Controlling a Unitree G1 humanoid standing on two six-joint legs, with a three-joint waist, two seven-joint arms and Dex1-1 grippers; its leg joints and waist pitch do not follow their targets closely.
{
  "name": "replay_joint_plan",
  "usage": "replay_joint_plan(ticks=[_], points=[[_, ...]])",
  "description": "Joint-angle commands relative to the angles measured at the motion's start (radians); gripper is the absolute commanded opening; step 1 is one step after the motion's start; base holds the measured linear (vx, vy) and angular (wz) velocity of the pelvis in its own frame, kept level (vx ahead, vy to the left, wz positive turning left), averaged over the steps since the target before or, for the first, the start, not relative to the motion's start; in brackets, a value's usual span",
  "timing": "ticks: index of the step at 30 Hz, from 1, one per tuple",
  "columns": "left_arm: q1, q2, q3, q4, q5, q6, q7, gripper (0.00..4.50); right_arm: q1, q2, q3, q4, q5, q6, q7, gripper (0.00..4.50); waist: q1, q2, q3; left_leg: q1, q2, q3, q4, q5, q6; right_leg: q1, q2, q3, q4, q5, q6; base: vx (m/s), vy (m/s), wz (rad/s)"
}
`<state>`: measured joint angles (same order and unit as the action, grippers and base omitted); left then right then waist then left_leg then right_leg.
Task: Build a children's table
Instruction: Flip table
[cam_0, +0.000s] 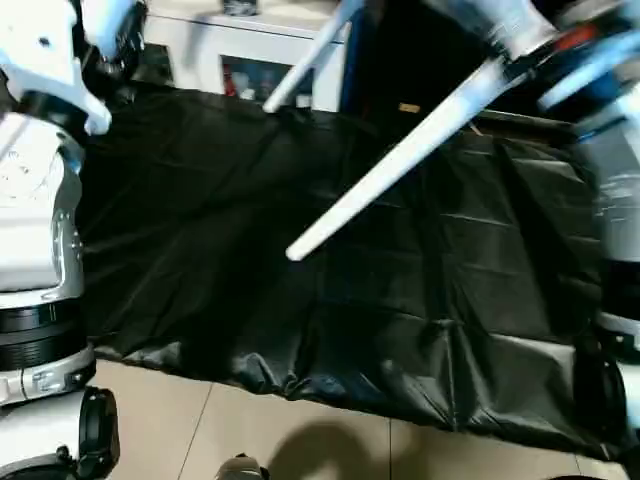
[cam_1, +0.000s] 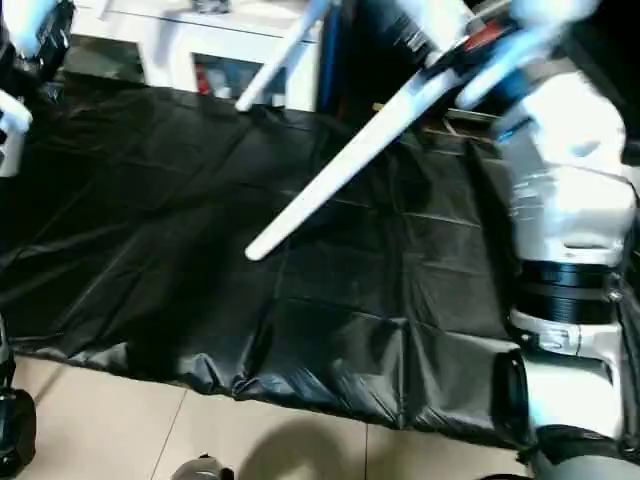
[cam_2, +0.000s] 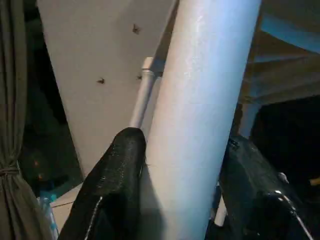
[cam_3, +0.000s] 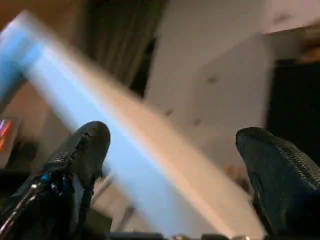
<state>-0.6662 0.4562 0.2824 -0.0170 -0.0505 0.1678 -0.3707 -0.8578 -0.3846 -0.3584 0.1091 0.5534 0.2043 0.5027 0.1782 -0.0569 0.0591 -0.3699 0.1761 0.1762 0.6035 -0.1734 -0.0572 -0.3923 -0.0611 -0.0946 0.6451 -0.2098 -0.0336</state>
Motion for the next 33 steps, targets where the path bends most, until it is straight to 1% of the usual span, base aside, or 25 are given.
replay_joint_plan(ticks=[1, 2, 4, 6, 7, 9, 12, 14, 15, 16, 17, 18, 20, 21, 22, 23, 24, 25, 26, 27, 28, 30, 31, 32, 33], points=[[0.006, -0.011, -0.028, 0.017, -0.04, 0.001, -0.025, 2.04, 0.011, 0.0, -0.054, 0.024, 0.046, 0.014, -0.014, 4.5, -0.009, 0.006, -0.067, 0.022, 0.056, -0.023, -0.072, -0.216, -0.017, 0.034, -0.093, 0.066, -0.089, -0.218, -0.1, 0.0, 0.0, 0.0], [0.01, -0.003, -0.03, 0.021, -0.038, -0.008, -0.033, 2.03, 0.09, 0.01, -0.098, 0.013, 0.159, 0.08, 0.046, 4.5, -0.007, 0.006, -0.066, 0.021, 0.054, -0.022, -0.072, -0.219, -0.012, 0.037, -0.096, 0.067, -0.093, -0.222, -0.097, 0.0, 0.0, 0.0], [0.01, -0.003, -0.03, 0.021, -0.038, -0.008, -0.033, 2.01, 0.09, 0.01, -0.098, 0.013, 0.159, 0.08, 0.046, 4.5, -0.004, 0.009, -0.062, 0.021, 0.057, -0.024, -0.074, -0.229, -0.004, 0.036, -0.099, 0.068, -0.097, -0.236, -0.09, 0.0, 0.0, 0.0], [0.011, 0.006, -0.033, 0.03, -0.035, -0.022, -0.043, 1.98, 0.185, 0.021, -0.136, -0.016, 0.292, 0.171, 0.12, 4.5, -0.005, -0.001, -0.066, 0.019, 0.056, -0.025, -0.074, -0.228, 0.001, 0.043, -0.099, 0.065, -0.098, -0.238, -0.09, 0.0, 0.0, 0.0], [0.01, 0.01, -0.033, 0.037, -0.036, -0.028, -0.047, 1.98, 0.221, 0.026, -0.144, -0.026, 0.325, 0.198, 0.145, 4.5, -0.002, -0.001, -0.066, 0.018, 0.058, -0.026, -0.075, -0.222, 0.002, 0.043, -0.101, 0.064, -0.098, -0.245, -0.09, 0.0, 0.0, 0.0], [0.007, 0.017, -0.033, 0.05, -0.036, -0.04, -0.056, 1.96, 0.286, 0.036, -0.148, -0.025, 0.34, 0.219, 0.174, 4.5, 0.002, 0.001, -0.067, 0.017, 0.059, -0.026, -0.074, -0.211, 0.008, 0.043, -0.102, 0.063, -0.1, -0.242, -0.089, 0.0, 0.0, 0.0], [0.005, 0.026, -0.031, 0.066, -0.038, -0.052, -0.064, 1.91, 0.361, 0.054, -0.151, 0.008, 0.34, 0.231, 0.21, 4.5, 0.003, -0.001, -0.067, 0.016, 0.058, -0.026, -0.074, -0.21, -0.002, 0.042, -0.103, 0.062, -0.1, -0.261, -0.09, 0.0, 0.0, 0.0], [0.005, 0.03, -0.031, 0.071, -0.039, -0.056, -0.068, 1.9, 0.387, 0.062, -0.15, 0.032, 0.337, 0.235, 0.224, 4.5, 0.005, 0.002, -0.065, 0.017, 0.058, -0.027, -0.075, -0.223, -0.006, 0.04, -0.106, 0.062, -0.105, -0.295, -0.087, 0.0, 0.0, 0.0], [0.005, 0.03, -0.031, 0.071, -0.039, -0.056, -0.068, 1.9, 0.387, 0.062, -0.15, 0.032, 0.337, 0.235, 0.224, 4.5, 0.005, 0.001, -0.064, 0.018, 0.057, -0.027, -0.075, -0.23, -0.01, 0.039, -0.105, 0.062, -0.107, -0.314, -0.084, 0.0, 0.0, 0.0], [0.005, 0.033, -0.032, 0.074, -0.039, -0.058, -0.073, 1.89, 0.404, 0.066, -0.134, 0.052, 0.316, 0.229, 0.229, 4.5, 0.006, -0.001, -0.065, 0.017, 0.058, -0.027, -0.075, -0.228, -0.01, 0.04, -0.106, 0.062, -0.107, -0.316, -0.083, 0.0, 0.0, 0.0], [0.004, 0.035, -0.032, 0.079, -0.04, -0.063, -0.076, 1.87, 0.414, 0.072, -0.113, 0.077, 0.297, 0.224, 0.231, 4.5, 0.007, 0.003, -0.064, 0.018, 0.059, -0.029, -0.077, -0.231, -0.014, 0.038, -0.107, 0.062, -0.108, -0.327, -0.081, 0.0, 0.0, 0.0], [0.004, 0.035, -0.032, 0.079, -0.04, -0.063, -0.076, 1.87, 0.414, 0.072, -0.113, 0.077, 0.297, 0.224, 0.231, 4.5, 0.008, 0.002, -0.064, 0.018, 0.059, -0.028, -0.077, -0.229, -0.014, 0.038, -0.107, 0.062, -0.108, -0.323, -0.082, 0.0, 0.0, 0.0], [0.001, 0.041, -0.036, 0.089, -0.04, -0.073, -0.087, 1.85, 0.402, 0.086, -0.057, 0.161, 0.245, 0.197, 0.23, 4.5, 0.009, 0.003, -0.064, 0.018, 0.059, -0.029, -0.077, -0.23, -0.02, 0.037, -0.107, 0.061, -0.107, -0.315, -0.091, 0.0, 0.0, 0.0], [0.0, 0.042, -0.036, 0.09, -0.041, -0.074, -0.088, 1.85, 0.396, 0.089, -0.05, 0.173, 0.24, 0.194, 0.231, 4.5, 0.009, 0.004, -0.064, 0.019, 0.059, -0.029, -0.077, -0.234, -0.019, 0.036, -0.107, 0.062, -0.107, -0.312, -0.094, 0.0, 0.0, 0.0], [-0.002, 0.045, -0.039, 0.1, -0.045, -0.081, -0.098, 1.85, 0.349, 0.11, -0.011, 0.264, 0.205, 0.173, 0.254, 4.5, 0.01, 0.007, -0.065, 0.019, 0.061, -0.03, -0.077, -0.237, -0.021, 0.037, -0.108, 0.062, -0.105, -0.306, -0.097, 0.0, 0.0, 0.0], [-0.002, 0.045, -0.039, 0.1, -0.045, -0.081, -0.098, 1.85, 0.349, 0.11, -0.011, 0.264, 0.205, 0.173, 0.254, 4.5, 0.004, 0.006, -0.066, 0.014, 0.06, -0.031, -0.078, -0.242, -0.026, 0.039, -0.109, 0.061, -0.102, -0.301, -0.109, 0.0, 0.0, 0.0], [-0.002, 0.045, -0.039, 0.1, -0.045, -0.081, -0.098, 1.84, 0.349, 0.11, -0.011, 0.264, 0.205, 0.173, 0.254, 4.5, 0.009, 0.007, -0.065, 0.019, 0.061, -0.029, -0.076, -0.241, -0.026, 0.037, -0.11, 0.063, -0.104, -0.297, -0.107, 0.0, 0.0, 0.0], [-0.003, 0.046, -0.041, 0.103, -0.047, -0.084, -0.103, 1.84, 0.32, 0.12, 0.005, 0.311, 0.188, 0.16, 0.268, 4.5, 0.01, 0.008, -0.065, 0.019, 0.063, -0.03, -0.077, -0.241, -0.024, 0.036, -0.11, 0.064, -0.103, -0.291, -0.108, 0.0, 0.0, 0.0], [-0.002, 0.05, -0.044, 0.11, -0.053, -0.09, -0.115, 1.83, 0.246, 0.14, 0.036, 0.429, 0.15, 0.131, 0.308, 4.5, 0.008, 0.007, -0.067, 0.017, 0.064, -0.032, -0.078, -0.235, -0.028, 0.039, -0.109, 0.063, -0.096, -0.268, -0.12, 0.0, 0.0, 0.0], [-0.001, 0.05, -0.045, 0.111, -0.054, -0.091, -0.117, 1.82, 0.232, 0.143, 0.041, 0.451, 0.142, 0.125, 0.315, 4.5, 0.004, 0.008, -0.067, 0.014, 0.062, -0.031, -0.078, -0.238, -0.033, 0.038, -0.109, 0.061, -0.094, -0.258, -0.136, 0.0, 0.0, 0.0], [0.0, 0.053, -0.047, 0.114, -0.056, -0.094, -0.124, 1.82, 0.19, 0.152, 0.057, 0.518, 0.119, 0.107, 0.335, 4.5, 0.006, 0.006, -0.067, 0.015, 0.063, -0.031, -0.078, -0.236, -0.032, 0.04, -0.111, 0.062, -0.095, -0.254, -0.136, 0.0, 0.0, 0.0], [0.003, 0.055, -0.048, 0.117, -0.058, -0.095, -0.13, 1.82, 0.148, 0.161, 0.073, 0.583, 0.094, 0.085, 0.355, 4.5, 0.005, 0.011, -0.065, 0.02, 0.065, -0.029, -0.076, -0.256, -0.036, 0.034, -0.114, 0.065, -0.093, -0.27, -0.149, 0.0, 0.0, 0.0], [0.007, 0.056, -0.049, 0.118, -0.06, -0.096, -0.137, 1.82, 0.106, 0.17, 0.086, 0.641, 0.073, 0.063, 0.369, 4.5, 0.006, 0.006, -0.064, 0.019, 0.065, -0.03, -0.078, -0.256, -0.035, 0.037, -0.112, 0.064, -0.095, -0.274, -0.149, 0.0, 0.0, 0.0], [0.013, 0.057, -0.051, 0.119, -0.061, -0.096, -0.143, 1.8, 0.066, 0.177, 0.097, 0.687, 0.063, 0.046, 0.394, 4.5, 0.008, 0.005, -0.068, 0.021, 0.069, -0.03, -0.078, -0.245, -0.038, 0.036, -0.114, 0.064, -0.089, -0.244, -0.158, 0.0, 0.0, 0.0], [0.014, 0.058, -0.051, 0.119, -0.062, -0.096, -0.144, 1.8, 0.063, 0.178, 0.098, 0.69, 0.063, 0.046, 0.398, 4.5, 0.007, 0.006, -0.067, 0.018, 0.067, -0.03, -0.078, -0.233, -0.038, 0.038, -0.112, 0.064, -0.086, -0.229, -0.161, 0.0, 0.0, 0.0]])
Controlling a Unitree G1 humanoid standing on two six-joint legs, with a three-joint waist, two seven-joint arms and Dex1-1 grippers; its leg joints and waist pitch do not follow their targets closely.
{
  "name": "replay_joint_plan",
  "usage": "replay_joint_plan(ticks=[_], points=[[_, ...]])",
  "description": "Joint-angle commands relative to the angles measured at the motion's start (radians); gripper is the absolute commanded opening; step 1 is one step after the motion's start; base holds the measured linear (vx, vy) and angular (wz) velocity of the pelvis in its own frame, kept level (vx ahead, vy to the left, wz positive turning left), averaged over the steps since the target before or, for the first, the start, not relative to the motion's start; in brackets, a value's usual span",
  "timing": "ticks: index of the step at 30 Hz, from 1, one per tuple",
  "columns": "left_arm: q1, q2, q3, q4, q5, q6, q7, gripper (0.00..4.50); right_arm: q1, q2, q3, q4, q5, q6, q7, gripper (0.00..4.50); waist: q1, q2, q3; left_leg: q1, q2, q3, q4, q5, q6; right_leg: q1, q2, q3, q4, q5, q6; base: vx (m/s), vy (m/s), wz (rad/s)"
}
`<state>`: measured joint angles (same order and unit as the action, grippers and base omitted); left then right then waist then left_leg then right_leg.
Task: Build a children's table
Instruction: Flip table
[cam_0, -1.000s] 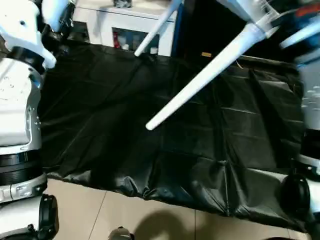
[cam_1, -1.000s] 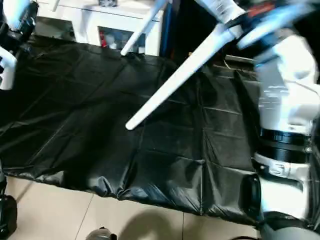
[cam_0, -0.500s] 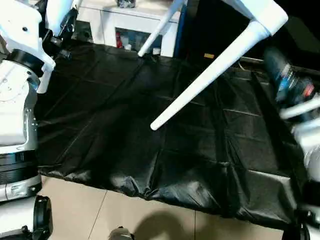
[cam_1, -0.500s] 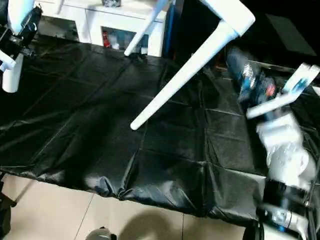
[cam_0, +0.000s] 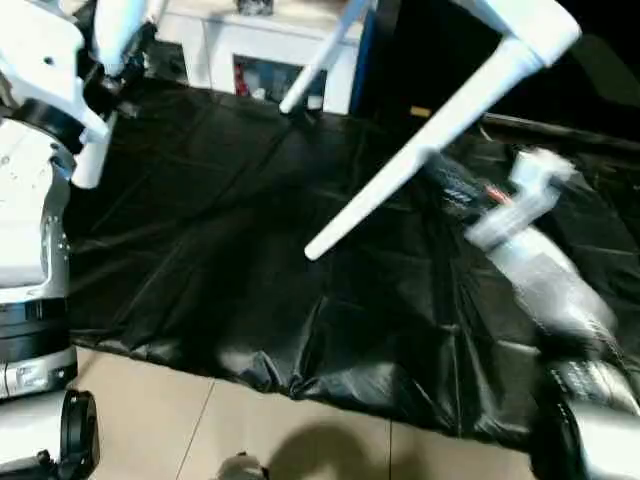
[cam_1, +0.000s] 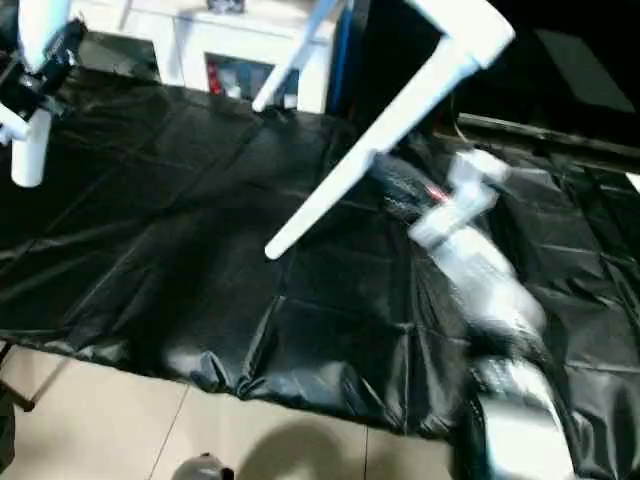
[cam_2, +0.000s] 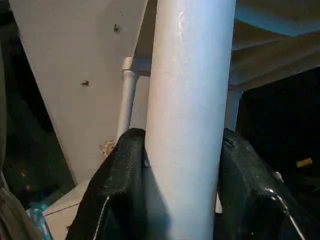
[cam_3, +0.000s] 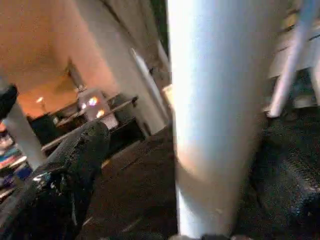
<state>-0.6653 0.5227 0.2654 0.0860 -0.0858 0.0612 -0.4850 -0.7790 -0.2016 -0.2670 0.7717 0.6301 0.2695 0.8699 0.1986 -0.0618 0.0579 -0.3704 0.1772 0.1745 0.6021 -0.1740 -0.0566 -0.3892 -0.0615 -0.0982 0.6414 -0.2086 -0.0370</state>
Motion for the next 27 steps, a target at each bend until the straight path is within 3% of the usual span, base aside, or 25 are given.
replay_joint_plan(ticks=[1, 2, 6, 9, 13, 14, 15, 16, 17, 18, 19, 21, 22, 24, 25, 26, 27], points=[[0.019, -0.008, -0.035, 0.015, -0.028, 0.01, -0.035, 1.79, -0.039, -0.001, 0.016, 0.046, -0.017, -0.023, 0.055, 4.5, -0.011, 0.001, -0.066, 0.019, 0.066, -0.026, -0.077, -0.221, -0.032, 0.037, -0.11, 0.067, -0.084, -0.218, -0.155, 0.0, 0.0, 0.0], [0.019, -0.008, -0.035, 0.015, -0.028, 0.01, -0.035, 1.79, -0.039, -0.001, 0.016, 0.046, -0.017, -0.023, 0.055, 4.5, -0.01, 0.009, -0.068, 0.017, 0.068, -0.027, -0.076, -0.202, -0.028, 0.038, -0.112, 0.068, -0.077, -0.187, -0.16, 0.0, 0.0, 0.0], [0.043, -0.006, -0.036, 0.012, -0.032, 0.008, -0.038, 1.77, -0.056, -0.012, 0.064, 0.022, -0.018, 0.009, 0.179, 4.5, -0.01, -0.003, -0.068, 0.015, 0.068, -0.025, -0.074, -0.172, -0.017, 0.041, -0.109, 0.067, -0.07, -0.125, -0.165, 0.0, 0.0, 0.0], [0.068, -0.011, -0.046, 0.03, -0.034, 0.008, -0.05, 1.77, -0.011, -0.054, 0.104, -0.103, 0.005, 0.083, 0.297, 4.5, -0.002, 0.0, -0.068, 0.017, 0.07, -0.023, -0.072, -0.162, -0.009, 0.041, -0.107, 0.068, -0.073, -0.115, -0.151, 0.0, 0.0, 0.0], [0.088, -0.022, -0.067, 0.067, -0.032, -0.007, -0.071, 1.74, 0.035, -0.09, 0.117, -0.218, 0.03, 0.123, 0.359, 4.5, 0.005, -0.003, -0.067, 0.017, 0.069, -0.024, -0.073, -0.174, -0.009, 0.041, -0.108, 0.067, -0.076, -0.136, -0.145, 0.0, 0.0, 0.0], [0.095, -0.028, -0.076, 0.085, -0.027, -0.013, -0.075, 1.74, 0.062, -0.102, 0.117, -0.284, 0.05, 0.147, 0.354, 4.5, 0.009, 0.006, -0.065, 0.019, 0.069, -0.024, -0.073, -0.185, -0.012, 0.038, -0.108, 0.069, -0.08, -0.165, -0.131, 0.0, 0.0, 0.0], [0.098, -0.031, -0.081, 0.094, -0.026, -0.016, -0.076, 1.73, 0.078, -0.107, 0.117, -0.322, 0.06, 0.159, 0.349, 4.5, 0.016, 0.002, -0.065, 0.023, 0.072, -0.025, -0.075, -0.199, -0.013, 0.037, -0.108, 0.069, -0.084, -0.179, -0.118, 0.0, 0.0, 0.0], [0.101, -0.037, -0.086, 0.107, -0.027, -0.021, -0.078, 1.73, 0.104, -0.113, 0.118, -0.384, 0.075, 0.176, 0.337, 4.5, 0.016, 0.007, -0.065, 0.024, 0.073, -0.027, -0.077, -0.203, -0.017, 0.036, -0.108, 0.069, -0.084, -0.182, -0.115, 0.0, 0.0, 0.0], [0.104, -0.042, -0.092, 0.118, -0.025, -0.026, -0.078, 1.72, 0.125, -0.118, 0.117, -0.432, 0.086, 0.192, 0.327, 4.5, 0.019, 0.004, -0.066, 0.027, 0.073, -0.027, -0.077, -0.223, -0.021, 0.033, -0.108, 0.069, -0.086, -0.193, -0.111, 0.0, 0.0, 0.0], [0.106, -0.045, -0.1, 0.128, -0.02, -0.031, -0.08, 1.72, 0.145, -0.122, 0.116, -0.476, 0.092, 0.2, 0.311, 4.5, 0.017, 0.008, -0.066, 0.023, 0.074, -0.031, -0.082, -0.228, -0.029, 0.038, -0.11, 0.068, -0.088, -0.201, -0.103, 0.0, 0.0, 0.0], [0.107, -0.048, -0.105, 0.134, -0.016, -0.034, -0.081, 1.72, 0.158, -0.125, 0.114, -0.5, 0.093, 0.203, 0.299, 4.5, 0.017, 0.006, -0.068, 0.025, 0.074, -0.032, -0.082, -0.231, -0.035, 0.037, -0.111, 0.068, -0.087, -0.198, -0.104, 0.0, 0.0, 0.0], [0.113, -0.054, -0.115, 0.145, -0.004, -0.035, -0.068, 1.72, 0.193, -0.129, 0.102, -0.563, 0.097, 0.22, 0.267, 4.5, 0.01, 0.015, -0.067, 0.027, 0.074, -0.033, -0.084, -0.256, -0.05, 0.035, -0.11, 0.067, -0.093, -0.198, -0.105, 0.0, 0.0, 0.0], [0.116, -0.057, -0.116, 0.146, -0.004, -0.035, -0.066, 1.72, 0.203, -0.13, 0.099, -0.578, 0.091, 0.222, 0.258, 4.5, 0.01, 0.014, -0.069, 0.029, 0.075, -0.034, -0.084, -0.257, -0.053, 0.036, -0.111, 0.067, -0.091, -0.188, -0.107, 0.0, 0.0, 0.0], [0.122, -0.061, -0.114, 0.143, -0.006, -0.031, -0.064, 1.72, 0.211, -0.13, 0.098, -0.587, 0.085, 0.22, 0.25, 4.5, 0.008, 0.016, -0.069, 0.028, 0.073, -0.032, -0.084, -0.261, -0.056, 0.036, -0.11, 0.067, -0.091, -0.163, -0.118, 0.0, 0.0, 0.0], [0.14, -0.065, -0.109, 0.13, -0.006, -0.022, -0.055, 1.72, 0.227, -0.131, 0.095, -0.595, 0.07, 0.218, 0.231, 4.5, 0.006, 0.024, -0.069, 0.028, 0.073, -0.034, -0.084, -0.269, -0.06, 0.037, -0.111, 0.067, -0.089, -0.16, -0.129, 0.0, 0.0, 0.0], [0.143, -0.065, -0.108, 0.126, -0.005, -0.02, -0.054, 1.72, 0.228, -0.131, 0.096, -0.594, 0.066, 0.216, 0.23, 4.5, 0.004, 0.021, -0.067, 0.028, 0.073, -0.033, -0.084, -0.276, -0.06, 0.036, -0.11, 0.066, -0.092, -0.164, -0.129, 0.0, 0.0, 0.0], [0.158, -0.066, -0.104, 0.112, -0.005, -0.013, -0.048, 1.72, 0.235, -0.131, 0.1, -0.591, 0.052, 0.208, 0.223, 4.5, 0.001, 0.024, -0.066, 0.028, 0.074, -0.035, -0.086, -0.292, -0.065, 0.038, -0.111, 0.066, -0.092, -0.171, -0.131, 0.0, 0.0, 0.0]])
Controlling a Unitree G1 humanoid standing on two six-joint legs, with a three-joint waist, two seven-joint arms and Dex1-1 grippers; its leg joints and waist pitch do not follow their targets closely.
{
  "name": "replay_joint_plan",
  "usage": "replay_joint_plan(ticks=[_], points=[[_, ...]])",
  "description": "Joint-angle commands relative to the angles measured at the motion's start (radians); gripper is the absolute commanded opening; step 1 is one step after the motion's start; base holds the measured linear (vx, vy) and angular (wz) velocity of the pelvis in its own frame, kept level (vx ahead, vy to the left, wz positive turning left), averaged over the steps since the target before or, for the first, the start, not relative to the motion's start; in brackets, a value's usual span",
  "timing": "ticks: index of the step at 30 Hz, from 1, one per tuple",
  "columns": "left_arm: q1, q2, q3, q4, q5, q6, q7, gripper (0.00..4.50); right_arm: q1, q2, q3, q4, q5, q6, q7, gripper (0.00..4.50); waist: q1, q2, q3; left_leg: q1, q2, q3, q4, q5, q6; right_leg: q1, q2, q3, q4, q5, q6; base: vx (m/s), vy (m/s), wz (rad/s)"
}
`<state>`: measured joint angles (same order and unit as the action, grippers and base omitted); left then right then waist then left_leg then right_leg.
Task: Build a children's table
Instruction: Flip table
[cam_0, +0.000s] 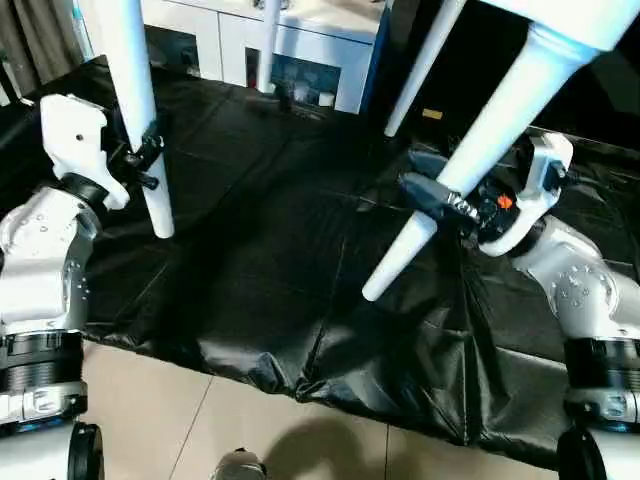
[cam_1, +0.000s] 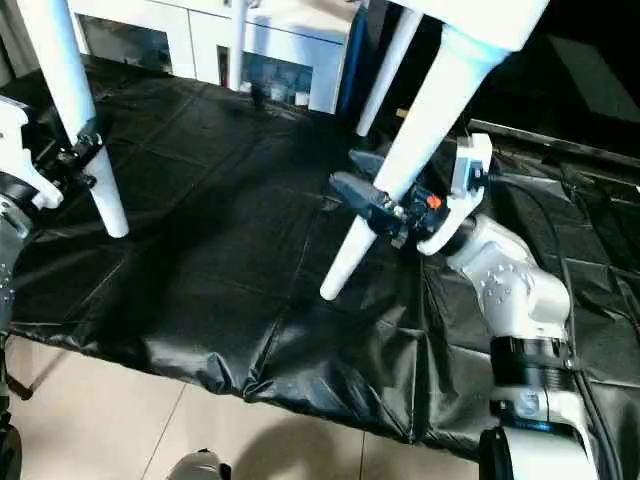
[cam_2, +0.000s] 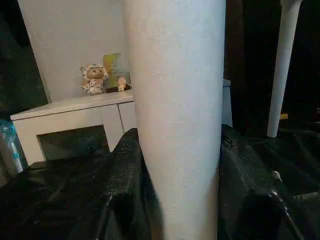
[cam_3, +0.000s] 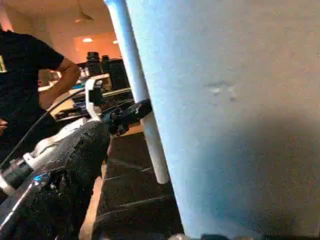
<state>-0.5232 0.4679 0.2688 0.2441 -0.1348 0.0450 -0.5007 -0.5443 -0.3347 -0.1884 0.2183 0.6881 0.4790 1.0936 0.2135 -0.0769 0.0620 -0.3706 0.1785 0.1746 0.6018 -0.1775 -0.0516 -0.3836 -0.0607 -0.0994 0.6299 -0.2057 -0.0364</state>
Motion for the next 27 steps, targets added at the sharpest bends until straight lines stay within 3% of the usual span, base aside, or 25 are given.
replay_joint_plan(ticks=[1, 3, 4, 5, 6, 7, 10, 11, 13, 14, 16, 17, 18, 19, 22, 23, 24, 27], points=[[0.04, -0.013, -0.101, -0.069, 0.043, 0.014, -0.022, 1.72, 0.012, 0.001, 0.028, -0.04, -0.025, -0.01, -0.013, 4.5, -0.015, 0.041, -0.069, 0.03, 0.073, -0.035, -0.086, -0.297, -0.071, 0.032, -0.112, 0.067, -0.081, -0.181, -0.133, 0.0, 0.0, 0.0], [0.062, -0.016, -0.096, -0.087, 0.04, 0.021, -0.013, 1.72, 0.023, 0.001, 0.034, -0.044, -0.039, -0.015, -0.023, 4.5, -0.021, 0.039, -0.066, 0.031, 0.07, -0.034, -0.087, -0.317, -0.069, 0.033, -0.112, 0.069, -0.088, -0.217, -0.133, 0.0, 0.0, 0.0], [0.102, -0.021, -0.09, -0.106, 0.038, 0.022, -0.006, 1.72, 0.042, 0.005, 0.048, -0.057, -0.055, -0.016, -0.046, 4.5, -0.022, 0.024, -0.065, 0.031, 0.071, -0.033, -0.087, -0.315, -0.067, 0.035, -0.113, 0.069, -0.089, -0.23, -0.128, 0.0, 0.0, 0.0], [0.107, -0.021, -0.09, -0.107, 0.038, 0.022, -0.006, 1.72, 0.044, 0.006, 0.05, -0.058, -0.057, -0.016, -0.049, 4.5, -0.022, 0.032, -0.062, 0.03, 0.072, -0.035, -0.089, -0.317, -0.066, 0.033, -0.115, 0.069, -0.092, -0.258, -0.121, 0.0, 0.0, 0.0], [0.129, -0.022, -0.089, -0.112, 0.04, 0.018, -0.004, 1.72, 0.053, 0.013, 0.062, -0.063, -0.071, -0.019, -0.066, 4.5, -0.026, 0.032, -0.064, 0.031, 0.071, -0.036, -0.089, -0.325, -0.066, 0.033, -0.114, 0.068, -0.094, -0.279, -0.114, 0.0, 0.0, 0.0], [0.152, -0.025, -0.089, -0.116, 0.041, 0.016, -0.003, 1.72, 0.062, 0.022, 0.081, -0.066, -0.095, -0.029, -0.086, 4.5, -0.029, 0.017, -0.063, 0.029, 0.072, -0.035, -0.09, -0.321, -0.064, 0.033, -0.113, 0.068, -0.095, -0.283, -0.109, 0.0, 0.0, 0.0], [0.178, -0.025, -0.09, -0.116, 0.043, 0.015, 0.001, 1.72, 0.068, 0.041, 0.092, -0.061, -0.112, -0.04, -0.112, 4.5, -0.033, 0.017, -0.06, 0.034, 0.073, -0.037, -0.094, -0.349, -0.068, 0.026, -0.113, 0.069, -0.098, -0.32, -0.102, 0.0, 0.0, 0.0], [0.185, -0.025, -0.088, -0.112, 0.042, 0.014, 0.001, 1.72, 0.071, 0.048, 0.095, -0.061, -0.119, -0.046, -0.122, 4.5, -0.037, 0.004, -0.058, 0.035, 0.073, -0.036, -0.095, -0.369, -0.07, 0.025, -0.112, 0.068, -0.102, -0.349, -0.092, 0.0, 0.0, 0.0], [0.194, -0.022, -0.086, -0.1, 0.042, 0.007, 0.0, 1.72, 0.078, 0.062, 0.102, -0.066, -0.131, -0.048, -0.142, 4.5, -0.038, 0.01, -0.055, 0.039, 0.071, -0.039, -0.096, -0.395, -0.074, 0.022, -0.117, 0.07, -0.107, -0.408, -0.074, 0.0, 0.0, 0.0], [0.198, -0.016, -0.083, -0.09, 0.046, 0.0, 0.005, 1.72, 0.09, 0.071, 0.11, -0.074, -0.141, -0.053, -0.159, 4.5, -0.046, -0.004, -0.051, 0.044, 0.07, -0.041, -0.097, -0.429, -0.074, 0.02, -0.119, 0.068, -0.119, -0.487, -0.052, 0.0, 0.0, 0.0], [0.203, -0.01, -0.079, -0.08, 0.028, -0.001, -0.015, 1.72, 0.107, 0.083, 0.121, -0.083, -0.159, -0.063, -0.181, 4.5, -0.05, -0.001, -0.048, 0.047, 0.07, -0.044, -0.101, -0.451, -0.078, 0.018, -0.121, 0.067, -0.125, -0.529, -0.038, 0.0, 0.0, 0.0], [0.21, -0.005, -0.075, -0.085, 0.012, 0.005, -0.027, 1.72, 0.117, 0.089, 0.127, -0.085, -0.178, -0.08, -0.202, 4.5, -0.051, -0.003, -0.053, 0.049, 0.07, -0.045, -0.1, -0.445, -0.078, 0.02, -0.124, 0.068, -0.126, -0.528, -0.031, 0.0, 0.0, 0.0], [0.223, 0.0, -0.059, -0.097, -0.01, 0.01, -0.032, 2.28, 0.13, 0.1, 0.132, -0.086, -0.208, -0.104, -0.237, 4.5, -0.053, 0.002, -0.055, 0.048, 0.072, -0.046, -0.104, -0.432, -0.079, 0.022, -0.123, 0.069, -0.124, -0.496, -0.036, 0.0, 0.0, 0.0], [0.223, 0.0, -0.059, -0.097, -0.01, 0.01, -0.032, 2.42, 0.13, 0.1, 0.132, -0.086, -0.208, -0.104, -0.237, 4.5, -0.055, 0.003, -0.054, 0.049, 0.073, -0.046, -0.106, -0.438, -0.084, 0.019, -0.12, 0.069, -0.124, -0.481, -0.039, 0.0, 0.0, 0.0], [0.263, 0.013, -0.034, -0.143, -0.04, 0.028, -0.041, 2.42, 0.16, 0.116, 0.133, -0.097, -0.24, -0.143, -0.28, 4.5, -0.068, 0.0, -0.058, 0.043, 0.073, -0.045, -0.112, -0.428, -0.091, 0.023, -0.114, 0.069, -0.111, -0.386, -0.059, 0.0, 0.0, 0.0], [0.28, 0.011, -0.024, -0.162, -0.057, 0.039, -0.044, 2.69, 0.173, 0.119, 0.13, -0.105, -0.243, -0.154, -0.284, 4.5, -0.07, 0.001, -0.063, 0.043, 0.073, -0.042, -0.11, -0.407, -0.087, 0.024, -0.113, 0.071, -0.107, -0.347, -0.071, 0.0, 0.0, 0.0], [0.315, 0.005, 0.001, -0.206, -0.093, 0.063, -0.045, 2.84, 0.2, 0.123, 0.124, -0.121, -0.249, -0.174, -0.292, 4.5, -0.069, 0.006, -0.062, 0.038, 0.073, -0.042, -0.11, -0.379, -0.081, 0.027, -0.115, 0.073, -0.102, -0.303, -0.086, 0.0, 0.0, 0.0], [0.385, 0.001, 0.031, -0.279, -0.144, 0.083, -0.043, 2.96, 0.247, 0.131, 0.113, -0.154, -0.26, -0.212, -0.314, 4.5, -0.065, 0.005, -0.062, 0.033, 0.075, -0.035, -0.11, -0.328, -0.07, 0.032, -0.111, 0.074, -0.094, -0.203, -0.117, 0.0, 0.0, 0.0]])
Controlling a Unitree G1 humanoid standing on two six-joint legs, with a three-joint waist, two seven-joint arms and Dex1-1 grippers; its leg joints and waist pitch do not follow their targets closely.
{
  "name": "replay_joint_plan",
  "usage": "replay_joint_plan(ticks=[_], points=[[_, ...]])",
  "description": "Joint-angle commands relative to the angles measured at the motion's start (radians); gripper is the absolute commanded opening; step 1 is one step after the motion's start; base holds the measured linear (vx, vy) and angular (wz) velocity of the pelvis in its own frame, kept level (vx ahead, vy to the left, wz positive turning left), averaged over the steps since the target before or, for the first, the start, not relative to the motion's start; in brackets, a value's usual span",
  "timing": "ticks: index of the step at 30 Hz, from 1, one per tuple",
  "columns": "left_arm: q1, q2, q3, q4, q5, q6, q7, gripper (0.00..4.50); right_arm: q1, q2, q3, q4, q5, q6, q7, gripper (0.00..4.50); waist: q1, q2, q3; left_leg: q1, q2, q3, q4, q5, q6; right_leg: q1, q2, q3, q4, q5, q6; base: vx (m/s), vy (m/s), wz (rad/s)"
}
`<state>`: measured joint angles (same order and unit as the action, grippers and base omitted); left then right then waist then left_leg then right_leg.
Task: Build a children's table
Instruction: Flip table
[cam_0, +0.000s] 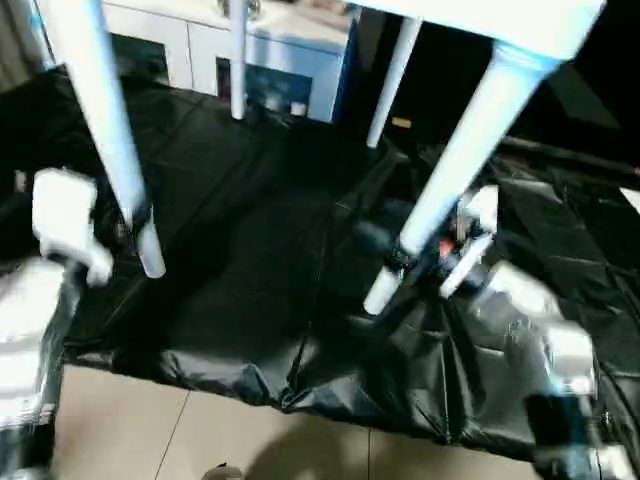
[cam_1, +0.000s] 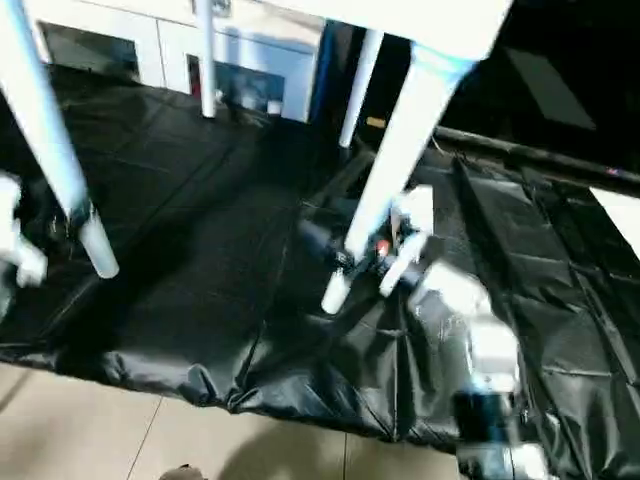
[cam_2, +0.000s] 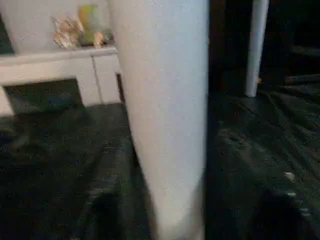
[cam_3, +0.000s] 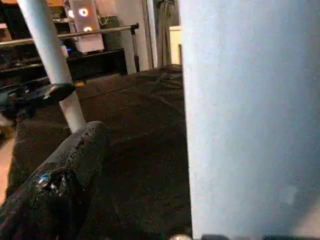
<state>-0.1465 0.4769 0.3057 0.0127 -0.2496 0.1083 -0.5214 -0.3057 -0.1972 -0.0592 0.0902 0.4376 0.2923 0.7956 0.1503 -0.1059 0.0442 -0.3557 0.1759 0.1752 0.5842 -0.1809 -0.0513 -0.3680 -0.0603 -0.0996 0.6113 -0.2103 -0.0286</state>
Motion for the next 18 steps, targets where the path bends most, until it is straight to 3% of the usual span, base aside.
replay_joint_plan(ticks=[1, 2, 4, 6, 10, 11, 16, 18], points=[[0.043, -0.013, 0.004, -0.08, -0.046, 0.022, -0.019, 3.14, 0.03, -0.003, -0.019, -0.044, -0.012, -0.035, -0.026, 4.5, -0.003, 0.032, -0.044, 0.017, 0.076, -0.035, -0.091, -0.318, -0.066, 0.018, -0.11, 0.074, -0.074, -0.19, -0.126, 0.0, 0.0, 0.0], [0.046, -0.014, 0.005, -0.083, -0.047, 0.022, -0.019, 3.27, 0.032, -0.003, -0.019, -0.046, -0.012, -0.036, -0.026, 4.5, -0.002, 0.032, -0.043, 0.017, 0.076, -0.034, -0.092, -0.315, -0.06, 0.02, -0.11, 0.074, -0.076, -0.191, -0.127, 0.0, 0.0, 0.0], [0.134, -0.038, 0.031, -0.161, -0.074, 0.008, -0.007, 3.34, 0.096, -0.003, -0.024, -0.106, -0.018, -0.05, -0.047, 4.5, -0.001, 0.028, -0.041, 0.015, 0.077, -0.033, -0.092, -0.306, -0.048, 0.023, -0.11, 0.075, -0.08, -0.21, -0.117, 0.0, 0.0, 0.0], [0.182, -0.059, 0.049, -0.203, -0.088, -0.007, 0.0, 3.6, 0.137, -0.003, -0.022, -0.14, -0.023, -0.056, -0.056, 4.5, 0.0, 0.03, -0.038, 0.014, 0.077, -0.033, -0.094, -0.313, -0.043, 0.024, -0.111, 0.077, -0.084, -0.229, -0.11, 0.0, 0.0, 0.0], [0.272, -0.085, 0.051, -0.3, -0.1, 0.042, 0.029, 3.81, 0.22, -0.018, -0.007, -0.2, -0.041, -0.062, -0.068, 4.5, -0.001, 0.03, -0.029, 0.019, 0.075, -0.034, -0.097, -0.371, -0.041, 0.018, -0.108, 0.076, -0.099, -0.336, -0.084, 0.0, 0.0, 0.0], [0.326, -0.1, 0.037, -0.349, -0.1, 0.078, 0.055, 3.81, 0.276, -0.019, -0.009, -0.231, -0.047, -0.069, -0.083, 4.5, -0.001, 0.031, -0.021, 0.021, 0.08, -0.04, -0.1, -0.428, -0.048, 0.014, -0.113, 0.077, -0.109, -0.431, -0.065, 0.0, 0.0, 0.0], [0.418, -0.15, -0.011, -0.434, -0.078, 0.156, 0.128, 3.81, 0.401, -0.012, -0.023, -0.31, -0.077, -0.086, -0.144, 4.5, -0.003, 0.031, -0.017, 0.023, 0.076, -0.043, -0.099, -0.465, -0.049, 0.008, -0.112, 0.078, -0.126, -0.521, -0.022, 0.0, 0.0, 0.0], [0.441, -0.177, -0.054, -0.459, -0.044, 0.188, 0.167, 3.81, 0.462, -0.01, -0.062, -0.357, -0.065, -0.038, -0.198, 4.5, -0.004, 0.035, -0.014, 0.025, 0.073, -0.046, -0.099, -0.476, -0.046, 0.005, -0.111, 0.077, -0.133, -0.563, 0.002, 0.0, 0.0, 0.0]])
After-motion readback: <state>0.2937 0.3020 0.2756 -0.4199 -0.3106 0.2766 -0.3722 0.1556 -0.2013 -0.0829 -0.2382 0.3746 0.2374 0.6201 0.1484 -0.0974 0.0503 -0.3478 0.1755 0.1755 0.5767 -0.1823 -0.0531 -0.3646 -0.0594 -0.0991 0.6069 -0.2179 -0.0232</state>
